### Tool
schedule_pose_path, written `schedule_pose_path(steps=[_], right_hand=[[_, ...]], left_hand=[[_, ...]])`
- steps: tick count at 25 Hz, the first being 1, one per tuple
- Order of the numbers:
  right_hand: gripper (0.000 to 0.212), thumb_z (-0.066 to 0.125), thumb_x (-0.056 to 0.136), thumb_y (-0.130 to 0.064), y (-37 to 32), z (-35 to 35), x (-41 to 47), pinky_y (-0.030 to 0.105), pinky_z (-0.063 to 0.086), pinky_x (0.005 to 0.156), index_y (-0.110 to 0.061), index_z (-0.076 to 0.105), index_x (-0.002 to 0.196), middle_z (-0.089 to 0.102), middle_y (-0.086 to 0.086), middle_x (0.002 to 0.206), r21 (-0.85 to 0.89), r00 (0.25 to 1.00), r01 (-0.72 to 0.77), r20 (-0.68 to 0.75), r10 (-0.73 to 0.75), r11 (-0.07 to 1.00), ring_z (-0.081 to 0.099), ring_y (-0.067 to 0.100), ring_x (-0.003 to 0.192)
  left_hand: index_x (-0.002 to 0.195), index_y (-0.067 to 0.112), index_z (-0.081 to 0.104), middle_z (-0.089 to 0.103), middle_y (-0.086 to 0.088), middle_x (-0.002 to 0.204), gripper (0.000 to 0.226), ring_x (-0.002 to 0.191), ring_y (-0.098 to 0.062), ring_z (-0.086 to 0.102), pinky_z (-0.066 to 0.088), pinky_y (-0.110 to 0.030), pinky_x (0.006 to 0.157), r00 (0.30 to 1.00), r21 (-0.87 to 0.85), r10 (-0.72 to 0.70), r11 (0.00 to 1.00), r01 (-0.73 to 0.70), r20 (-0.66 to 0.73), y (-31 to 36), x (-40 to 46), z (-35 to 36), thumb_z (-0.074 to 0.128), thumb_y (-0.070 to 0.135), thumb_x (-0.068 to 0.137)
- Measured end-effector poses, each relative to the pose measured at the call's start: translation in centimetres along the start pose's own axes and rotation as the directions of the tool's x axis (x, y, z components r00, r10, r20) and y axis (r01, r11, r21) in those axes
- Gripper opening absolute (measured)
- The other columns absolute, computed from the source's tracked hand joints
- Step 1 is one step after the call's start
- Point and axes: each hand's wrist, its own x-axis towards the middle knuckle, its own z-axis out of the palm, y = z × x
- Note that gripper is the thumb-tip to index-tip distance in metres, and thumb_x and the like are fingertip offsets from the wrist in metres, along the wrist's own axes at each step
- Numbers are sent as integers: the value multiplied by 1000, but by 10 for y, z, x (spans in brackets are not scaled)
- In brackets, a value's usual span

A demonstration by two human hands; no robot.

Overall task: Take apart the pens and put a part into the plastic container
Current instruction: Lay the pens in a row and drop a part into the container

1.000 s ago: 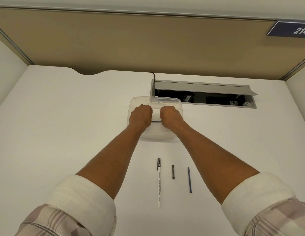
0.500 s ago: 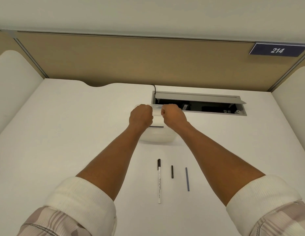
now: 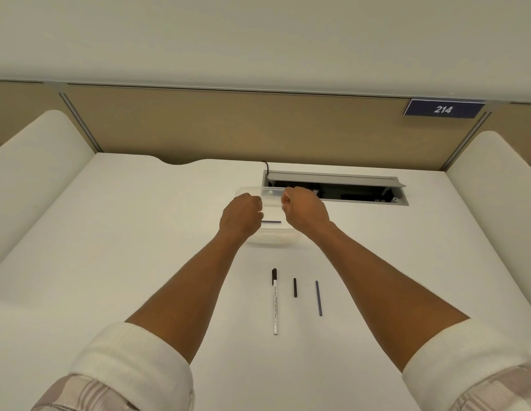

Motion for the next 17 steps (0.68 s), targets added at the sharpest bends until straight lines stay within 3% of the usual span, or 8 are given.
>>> schedule_pose_path(steps=[6,12,17], right_hand=[[9,54,93,-17,14,15,-55,33,48,70,-17,63,95,64,2,94,-14,1000,12,0,-12,1000,59,22,85],[12,52,94,-21,43,49,-114,33,46,76,-18,61,101,63,0,104,5,995,-28,93,27,1000,57,22,98],[21,54,94,-22,68,66,-156,34,44,80,-19,55,114,59,-3,114,-6,984,-119,131,118,993,54,20,108]], left_hand=[[101,21,65,60,-2,111,15,103,-24,59,50,-38,85,994,-72,15,997,-7,110,-16,-43,24,65,23,87],[110,26,60,55,4,117,24,108,-21,56,49,-38,89,977,-84,-25,995,44,214,-22,-96,56,64,22,87],[119,29,57,53,8,121,36,106,-19,57,49,-35,84,968,-94,67,995,-45,240,-16,-128,74,64,17,86]])
